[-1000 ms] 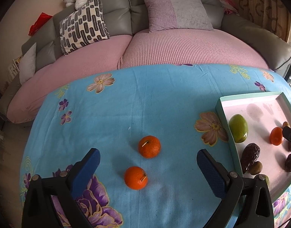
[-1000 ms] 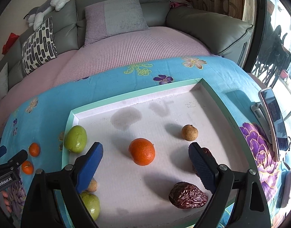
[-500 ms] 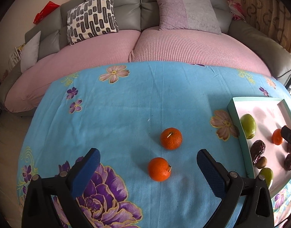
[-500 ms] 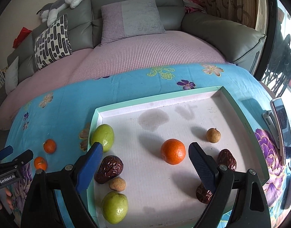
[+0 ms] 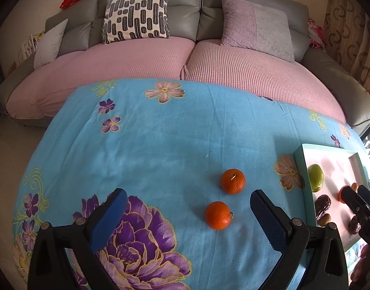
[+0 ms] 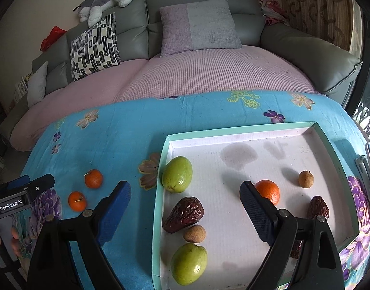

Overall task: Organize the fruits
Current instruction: 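Lower the left gripper onto the nearer orange and close it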

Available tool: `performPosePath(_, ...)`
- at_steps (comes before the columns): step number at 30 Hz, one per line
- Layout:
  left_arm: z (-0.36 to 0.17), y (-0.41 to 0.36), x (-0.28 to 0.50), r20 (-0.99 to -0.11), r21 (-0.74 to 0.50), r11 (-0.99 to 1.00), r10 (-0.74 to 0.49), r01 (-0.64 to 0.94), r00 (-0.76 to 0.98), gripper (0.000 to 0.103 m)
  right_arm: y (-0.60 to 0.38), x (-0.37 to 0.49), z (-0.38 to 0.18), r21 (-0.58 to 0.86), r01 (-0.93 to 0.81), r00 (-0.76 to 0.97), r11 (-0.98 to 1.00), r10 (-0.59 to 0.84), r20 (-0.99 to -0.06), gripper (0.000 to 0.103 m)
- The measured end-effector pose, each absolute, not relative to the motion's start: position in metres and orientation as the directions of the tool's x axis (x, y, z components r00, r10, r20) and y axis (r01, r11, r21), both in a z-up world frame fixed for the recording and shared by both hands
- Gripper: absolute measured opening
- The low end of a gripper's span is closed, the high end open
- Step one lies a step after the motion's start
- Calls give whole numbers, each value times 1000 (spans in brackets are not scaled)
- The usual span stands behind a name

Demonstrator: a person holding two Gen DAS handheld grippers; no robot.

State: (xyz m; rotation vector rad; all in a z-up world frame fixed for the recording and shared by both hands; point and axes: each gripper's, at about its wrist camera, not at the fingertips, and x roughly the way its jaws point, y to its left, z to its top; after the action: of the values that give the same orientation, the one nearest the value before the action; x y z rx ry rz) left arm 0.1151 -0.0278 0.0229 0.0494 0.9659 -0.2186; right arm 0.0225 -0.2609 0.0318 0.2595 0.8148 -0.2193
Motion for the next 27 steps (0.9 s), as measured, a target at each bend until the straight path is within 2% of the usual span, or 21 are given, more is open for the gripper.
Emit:
performPosePath(10,25,-7,117,-816,-75,984,-154,162,557,102,-221,35,33,113,163,685,980,-30,-728,92)
performPosePath(18,5,-10,117,-853,-101,977,-183,189,489,102,-206,46,17,97,148,637,984,-20,-771,92)
performPosePath(26,-10,-25,115,-873,-142,959,-239,247,425,87,-208,46,14,70,163,619,984,-47,-784,92)
performPosePath(27,-11,-27,116,-874,-149,956,-246,252,418,80,-209,45,14,67,170,619,983,-54,-783,92)
